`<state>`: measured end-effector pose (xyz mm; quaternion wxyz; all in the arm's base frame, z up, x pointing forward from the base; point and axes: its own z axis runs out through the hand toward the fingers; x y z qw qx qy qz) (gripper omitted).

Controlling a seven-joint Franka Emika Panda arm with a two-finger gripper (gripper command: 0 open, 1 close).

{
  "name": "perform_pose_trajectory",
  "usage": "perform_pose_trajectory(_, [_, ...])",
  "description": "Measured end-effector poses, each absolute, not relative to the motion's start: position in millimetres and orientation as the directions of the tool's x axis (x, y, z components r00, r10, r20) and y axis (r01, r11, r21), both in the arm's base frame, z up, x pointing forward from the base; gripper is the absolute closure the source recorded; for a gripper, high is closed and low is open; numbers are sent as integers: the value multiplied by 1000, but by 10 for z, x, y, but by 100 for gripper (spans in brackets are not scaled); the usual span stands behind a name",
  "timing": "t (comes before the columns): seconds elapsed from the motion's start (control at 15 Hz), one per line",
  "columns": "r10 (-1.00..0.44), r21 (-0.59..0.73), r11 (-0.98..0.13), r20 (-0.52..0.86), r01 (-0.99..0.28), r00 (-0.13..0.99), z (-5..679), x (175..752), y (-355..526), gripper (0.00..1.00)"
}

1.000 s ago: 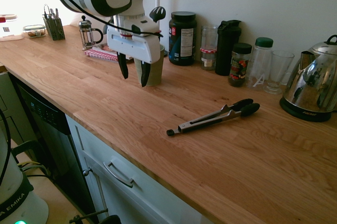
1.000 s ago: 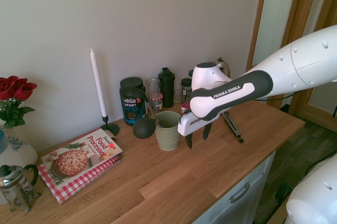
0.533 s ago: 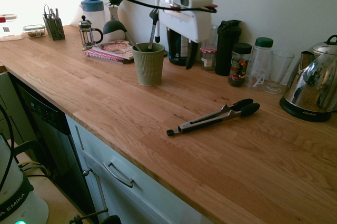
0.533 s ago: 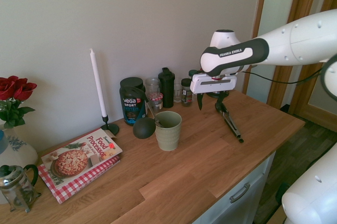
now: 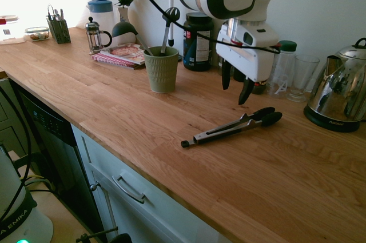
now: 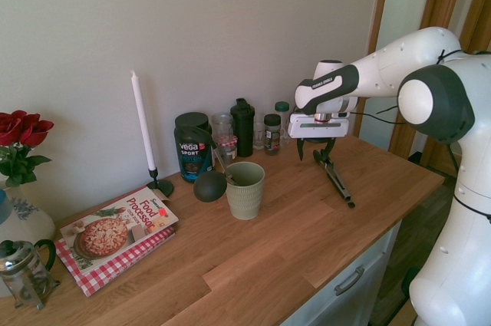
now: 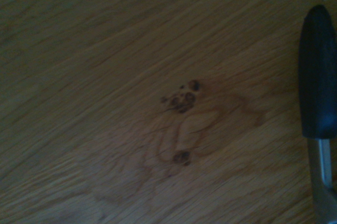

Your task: Put the tongs back in the holder

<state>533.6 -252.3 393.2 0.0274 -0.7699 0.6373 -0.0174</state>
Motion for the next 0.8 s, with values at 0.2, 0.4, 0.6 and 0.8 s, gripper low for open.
perform_pose_trajectory(0.2, [-986, -57, -166, -6, -984, 167, 3887, 5290, -2691, 0])
perform_pose_trajectory(0.4, [-986, -59, -167, -20, -984, 168, 3736, 5316, -2720, 0])
perform_pose_trajectory(0.6, [-985, -63, -169, -31, -984, 172, 3605, 5347, -2727, 100])
perform_pose_trajectory(0.8, [-984, -68, -175, -30, -982, 177, 3573, 5358, -2732, 100])
